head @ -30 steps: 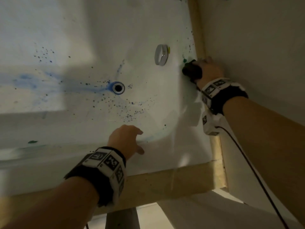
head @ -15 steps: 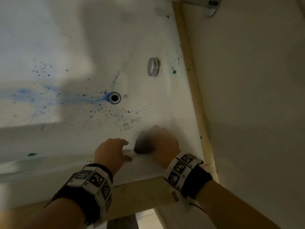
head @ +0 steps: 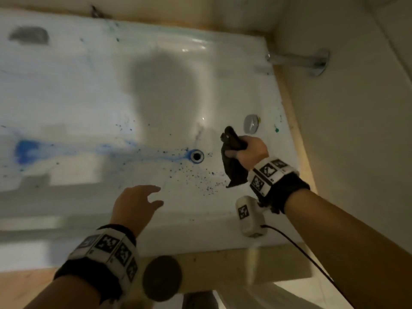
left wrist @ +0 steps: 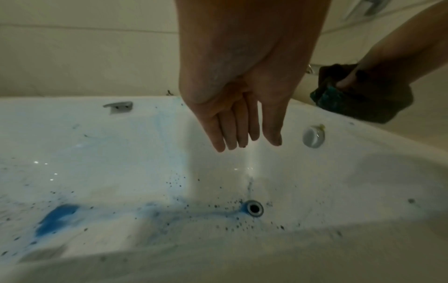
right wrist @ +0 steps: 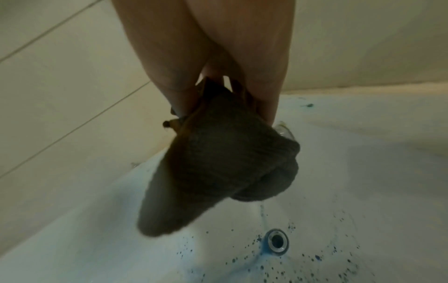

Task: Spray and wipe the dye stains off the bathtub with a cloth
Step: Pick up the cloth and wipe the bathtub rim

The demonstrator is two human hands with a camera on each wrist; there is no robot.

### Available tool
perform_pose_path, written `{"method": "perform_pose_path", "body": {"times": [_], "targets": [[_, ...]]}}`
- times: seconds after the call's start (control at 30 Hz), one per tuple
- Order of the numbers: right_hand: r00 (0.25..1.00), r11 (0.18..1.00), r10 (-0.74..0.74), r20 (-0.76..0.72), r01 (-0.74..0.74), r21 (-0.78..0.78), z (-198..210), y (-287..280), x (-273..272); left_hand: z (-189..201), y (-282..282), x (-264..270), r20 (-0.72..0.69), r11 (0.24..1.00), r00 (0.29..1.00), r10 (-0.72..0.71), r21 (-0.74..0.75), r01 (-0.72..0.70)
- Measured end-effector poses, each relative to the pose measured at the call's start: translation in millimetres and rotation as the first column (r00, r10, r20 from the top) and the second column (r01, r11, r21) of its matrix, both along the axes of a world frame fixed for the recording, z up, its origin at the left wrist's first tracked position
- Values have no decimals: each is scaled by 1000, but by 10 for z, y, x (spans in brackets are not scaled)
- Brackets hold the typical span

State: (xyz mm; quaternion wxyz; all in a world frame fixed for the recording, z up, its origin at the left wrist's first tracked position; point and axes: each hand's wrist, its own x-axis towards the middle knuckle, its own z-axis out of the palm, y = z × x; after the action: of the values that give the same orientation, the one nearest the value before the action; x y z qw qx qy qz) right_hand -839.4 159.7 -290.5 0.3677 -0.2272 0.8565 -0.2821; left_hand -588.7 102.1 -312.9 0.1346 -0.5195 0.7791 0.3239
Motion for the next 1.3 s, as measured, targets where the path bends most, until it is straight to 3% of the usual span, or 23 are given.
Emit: {"method": "perform_pose_path", "body": {"times": [0.13,0.3,0.37,0.43,0.53,0.73,0.93,1.17,1.3], "targets": [[980,983,183,-71,-182,30,465,-297,702,547,-307,408,-165,996,982,92,5,-92],[938,945,318,-136,-325,-32,1203,-785,1904,1344,-624,1223,-329,965,907,262,94,-244],[933,930,342,-110,-352,-101,1516,-1013,2428,1590,-774,1658,-418,908,807,417,229,-350],[909,897,405,-102,-416,-147,1820,-1271,2904,1833,-942,2056,-493,804,635,594,390,-449],[871,833,490,-33,-479,-275,2174,-1634,3510,2166,-1213,2507,-490,655,434,756,562,-505],[791,739,603,-102,-602,-302,2471,-2352,4213,2563,-1860,3050,-553,591,251,794,610,-527],[692,625,702,-171,-713,-317,2509,-3149,4523,2730,-2535,3445,-567,525,139,812,604,-600],[720,647,684,-117,-673,-359,2596,-4175,5023,2788,-3343,4059,-587,526,117,801,598,-605],[754,678,652,-79,-626,-385,2526,-4600,5472,2703,-3781,4435,-529,474,78,845,673,-568]]}}
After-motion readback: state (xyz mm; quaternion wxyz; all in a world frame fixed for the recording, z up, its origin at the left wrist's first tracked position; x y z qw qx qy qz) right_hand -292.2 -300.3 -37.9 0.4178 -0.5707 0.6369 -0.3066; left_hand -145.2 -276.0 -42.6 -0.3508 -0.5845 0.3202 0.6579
